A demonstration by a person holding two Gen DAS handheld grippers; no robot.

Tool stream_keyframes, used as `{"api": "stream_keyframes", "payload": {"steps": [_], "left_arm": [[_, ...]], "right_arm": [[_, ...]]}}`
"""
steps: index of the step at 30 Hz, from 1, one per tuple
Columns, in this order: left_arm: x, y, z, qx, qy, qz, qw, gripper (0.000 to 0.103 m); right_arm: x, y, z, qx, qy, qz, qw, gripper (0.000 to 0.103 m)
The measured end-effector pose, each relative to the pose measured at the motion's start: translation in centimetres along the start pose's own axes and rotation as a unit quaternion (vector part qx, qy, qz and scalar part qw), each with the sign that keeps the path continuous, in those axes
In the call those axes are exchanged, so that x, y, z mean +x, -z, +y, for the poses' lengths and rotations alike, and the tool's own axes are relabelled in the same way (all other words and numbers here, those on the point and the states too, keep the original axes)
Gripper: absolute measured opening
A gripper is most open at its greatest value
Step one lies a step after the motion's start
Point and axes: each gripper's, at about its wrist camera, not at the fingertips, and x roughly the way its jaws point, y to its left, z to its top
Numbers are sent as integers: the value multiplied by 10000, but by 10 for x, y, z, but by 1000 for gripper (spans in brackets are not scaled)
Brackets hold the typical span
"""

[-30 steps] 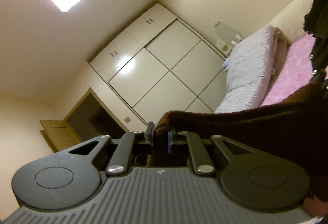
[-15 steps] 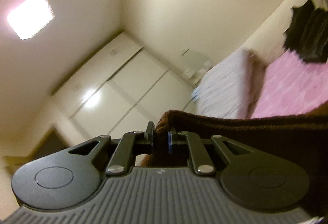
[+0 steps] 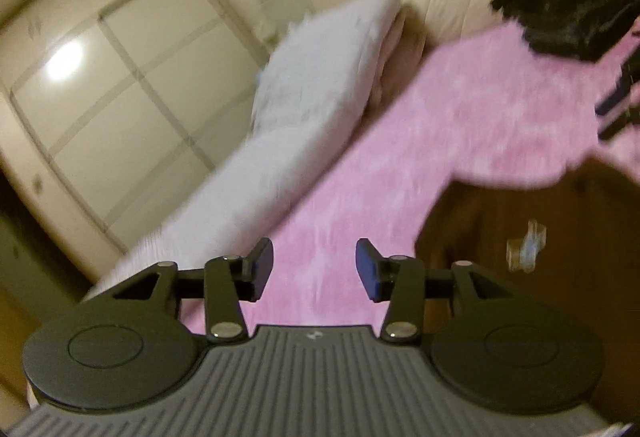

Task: Fold clothes
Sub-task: 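Lay the vest flat on the bed and open both grippers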

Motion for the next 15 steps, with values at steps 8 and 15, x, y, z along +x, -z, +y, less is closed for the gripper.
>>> {"api": "stream_keyframes", "payload": {"steps": [8,15], "left_arm": [[22,94,30,-1041,1375,1080,9791,57],[71,111,39,-1793,2282,1293,9482,25]], "right_arm": [[53,-8,40,-246,-696,158,9971,52],[126,-39,53,-871,-817,285,9924,59]]}}
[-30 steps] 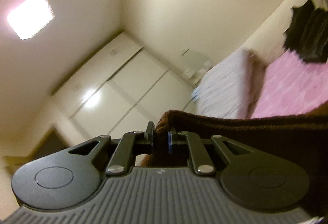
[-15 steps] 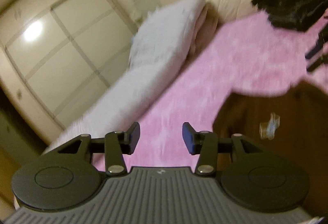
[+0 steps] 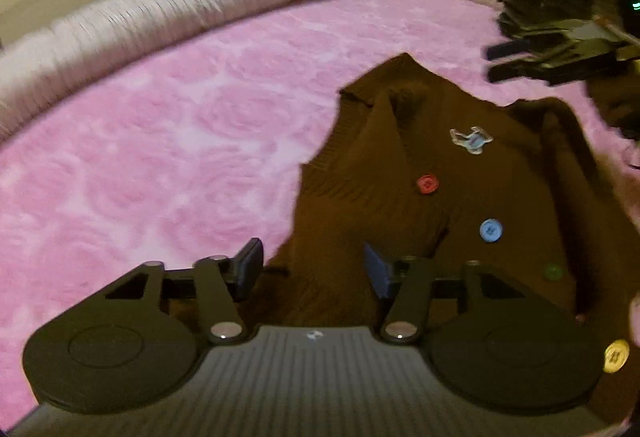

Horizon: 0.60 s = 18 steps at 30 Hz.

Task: Fold clothes
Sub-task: 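Lay the vest flat on the bed and open both grippers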

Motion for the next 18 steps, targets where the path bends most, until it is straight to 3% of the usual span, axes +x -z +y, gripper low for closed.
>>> {"api": "stream_keyframes", "payload": {"steps": [1,4,7,11,14,15,16,17,18], "left_arm": [[6,-1,1,30,55,13,10000,2],[10,-5,6,123,193,-98,9997,3],[1,-14,14,192,92,-290,9994,2],[-16,-27,38,234,-314,-649,9971,2],[-21,-37,55,255,-640,-865,9939,2],[-20,-40,59,276,-732,-904,9928,2],[-18,-44,64,278,-799,-952,9919,2],[-16,-47,68,280,-865,-999,9908,2],[-13,-51,73,273,-925,-1049,9898,2]], "right_arm": [[7,-6,-4,-65,-33,21,10000,59],[41,-24,-14,-210,-64,214,9995,60],[82,-41,-24,-388,-175,373,9984,61],[136,-61,-47,-374,-207,690,9967,67],[174,-59,-55,-543,-200,1174,9914,67],[183,-56,-53,-675,-290,1388,9876,59],[185,-53,-50,-746,-402,1474,9854,43],[181,-52,-48,-719,-684,1400,9852,3],[174,-55,-48,-732,-706,1212,9874,4]]}}
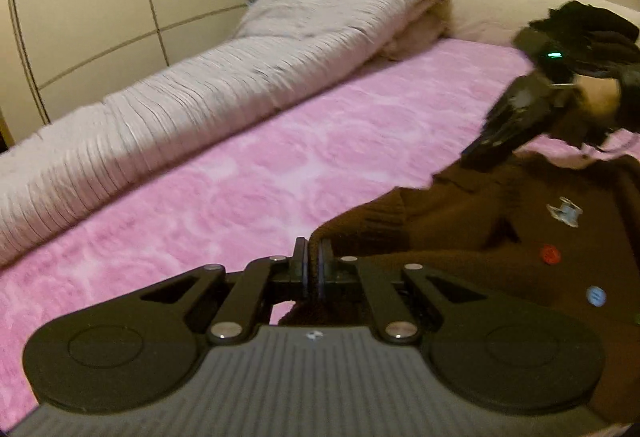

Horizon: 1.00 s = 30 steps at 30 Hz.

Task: Fold clothes

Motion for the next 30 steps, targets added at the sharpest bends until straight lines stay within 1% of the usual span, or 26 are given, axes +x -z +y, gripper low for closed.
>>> {"api": "stream_keyframes", "payload": {"steps": [1,2,3,4,5,6,8,9,10,11,12,13,14,15,16,17,19,20,21,22,24,26,27,28,30], "left_arm": [[5,-3,4,-48,-43,-54,10000,2],[10,-7,9,-101,-111,-111,9998,2],[17,-11,14,-206,-203,-192,9994,2],[23,-15,18,-336,-287,-259,9987,2],[29,-18,23,-465,-387,-319,9977,3],[38,-20,27,-580,-576,-336,9961,4],[56,-20,32,-740,-1067,-217,9913,5],[63,-17,38,-880,-1230,-59,9885,9],[66,-13,44,-1084,-1291,101,9856,21],[64,-8,49,-1255,-1293,157,9835,25],[58,-3,52,-1375,-1274,152,9822,29],[48,4,52,-1424,-1226,155,9821,29],[38,10,52,-1430,-1196,186,9823,30],[24,17,51,-1439,-1155,211,9826,32],[10,24,49,-1448,-1113,236,9829,35],[-5,31,47,-1451,-1063,257,9834,37],[-41,48,31,-1394,-884,261,9859,43],[-58,57,24,-1311,-809,255,9877,45],[-75,65,14,-1207,-736,270,9896,51],[-92,74,4,-1103,-664,285,9913,53],[-126,92,-17,-880,-517,308,9943,54],[-157,109,-47,-499,-353,249,9978,54],[-173,117,-64,-222,-231,185,9993,55],[-188,124,-84,183,-139,113,9997,61],[-204,139,-123,1061,-235,145,9940,65]], "right_arm": [[-7,-1,1,-29,6,-192,9998,4],[-16,-6,2,-86,151,-440,9989,4],[-24,-14,-3,-2,283,-769,9966,3],[-32,-21,-7,79,423,-1095,9931,2],[-37,-29,-10,97,681,-1395,9878,0],[-42,-37,-14,117,930,-1687,9812,0],[-42,-49,-22,198,1196,-2008,9721,0],[-38,-52,-24,226,1302,-1954,9718,1],[-37,-51,-20,166,1355,-1858,9731,2],[-37,-50,-15,106,1407,-1761,9742,4],[-36,-48,-11,46,1458,-1664,9752,10],[-36,-47,-6,-18,1505,-1570,9761,13],[-43,-41,1,-132,1473,-1528,9771,23],[-52,-34,7,-181,1439,-1473,9784,37],[-60,-29,12,-168,1401,-1436,9795,43],[-73,-20,19,-109,1303,-1423,9812,49],[-96,-6,32,16,1107,-1407,9838,52],[-112,3,44,78,996,-1454,9843,53],[-128,13,55,141,884,-1501,9846,54],[-144,24,66,195,751,-1566,9846,55],[-176,47,94,257,566,-1654,9843,56],[-201,72,126,216,384,-1632,9856,56],[-212,84,142,191,298,-1598,9865,57],[-222,97,158,163,214,-1561,9874,57],[-236,125,190,-5,146,-1335,9909,57]]}}
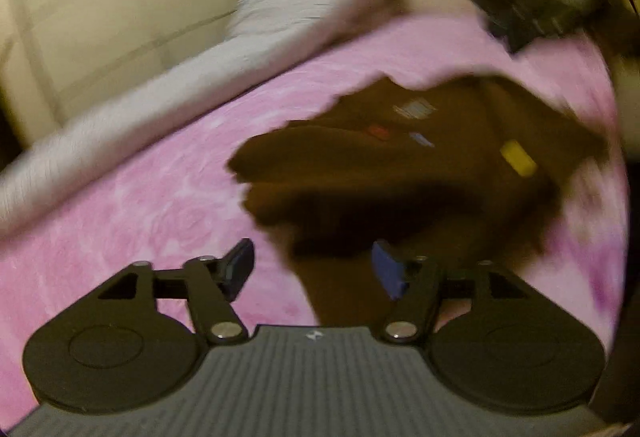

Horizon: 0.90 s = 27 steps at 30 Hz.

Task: Fold clothes

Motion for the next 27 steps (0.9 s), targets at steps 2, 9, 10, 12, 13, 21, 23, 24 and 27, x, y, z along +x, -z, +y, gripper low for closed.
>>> {"api": "stream_keyframes", "payload": {"steps": [2,9,10,12,13,21,23,24,27], "left_arm": [[-1,7,-28,518,-67,184,9985,65],[27,18,-93,1753,-527,343,9825,61],[32,17,-96,1792,-660,296,9811,60],[45,14,-99,1808,-909,369,9786,41],[52,13,-99,1794,-1028,464,9773,17],[24,-26,-62,985,-1047,279,9892,6],[7,-38,-55,927,-1044,182,9900,6],[-1,-43,-52,920,-1053,136,9901,6],[-25,-55,-54,1080,-1162,22,9873,6]], "right_arm": [[-17,24,29,-320,64,273,9991,57],[-44,90,98,-742,330,793,9935,60],[-44,96,106,-743,350,823,9932,61],[-39,105,119,-724,452,760,9934,69],[-35,108,124,-717,509,714,9936,71],[30,116,186,-2290,992,483,9671,75],[39,118,192,-2794,1250,413,9511,75],[41,120,193,-2981,1349,418,9440,74],[47,129,186,-3514,1744,460,9187,73]]}}
